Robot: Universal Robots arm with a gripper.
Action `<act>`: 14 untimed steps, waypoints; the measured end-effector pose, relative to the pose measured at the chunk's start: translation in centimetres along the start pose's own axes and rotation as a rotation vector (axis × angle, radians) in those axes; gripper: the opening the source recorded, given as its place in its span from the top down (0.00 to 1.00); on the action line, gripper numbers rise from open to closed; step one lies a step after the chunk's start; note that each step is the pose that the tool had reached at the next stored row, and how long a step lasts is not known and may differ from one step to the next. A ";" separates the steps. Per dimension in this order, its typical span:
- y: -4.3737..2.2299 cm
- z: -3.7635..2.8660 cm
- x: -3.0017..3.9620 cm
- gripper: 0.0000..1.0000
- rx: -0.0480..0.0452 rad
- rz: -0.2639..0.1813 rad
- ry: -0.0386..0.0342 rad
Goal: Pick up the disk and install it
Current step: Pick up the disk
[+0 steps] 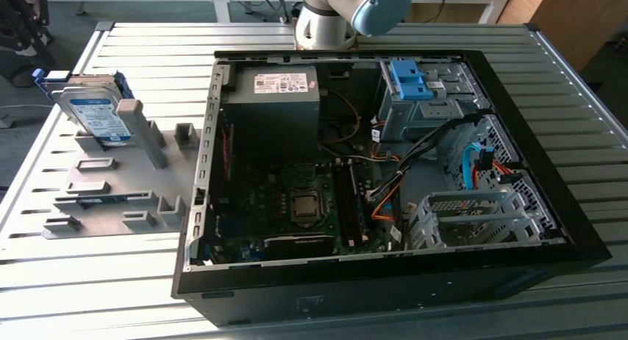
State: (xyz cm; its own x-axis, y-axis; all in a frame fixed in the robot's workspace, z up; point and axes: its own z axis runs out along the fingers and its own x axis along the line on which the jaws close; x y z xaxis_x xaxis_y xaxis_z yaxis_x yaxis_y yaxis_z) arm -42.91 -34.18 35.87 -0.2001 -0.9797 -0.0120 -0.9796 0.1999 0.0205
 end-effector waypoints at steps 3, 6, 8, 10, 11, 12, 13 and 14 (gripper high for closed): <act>0.00 0.00 0.00 0.84 0.0000 0.000 0.0000; 0.00 0.01 0.00 0.71 0.0001 0.000 -0.0001; 0.02 0.02 -0.15 0.65 0.0002 0.000 -0.0001; 0.12 0.06 -0.51 0.59 0.0000 0.000 0.0000; 0.18 0.11 -0.75 0.53 -0.0001 0.000 0.0000; 0.28 0.21 -0.92 0.53 0.0000 0.000 0.0000; 0.37 0.31 -1.07 0.53 0.0002 0.000 -0.0001; 0.50 0.44 -1.10 0.53 0.0003 0.000 -0.0001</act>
State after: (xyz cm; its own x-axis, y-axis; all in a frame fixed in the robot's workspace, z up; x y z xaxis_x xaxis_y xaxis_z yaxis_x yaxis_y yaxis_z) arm -43.19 -32.99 35.45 -0.2002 -0.9797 -0.0121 -0.9796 0.1999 0.0202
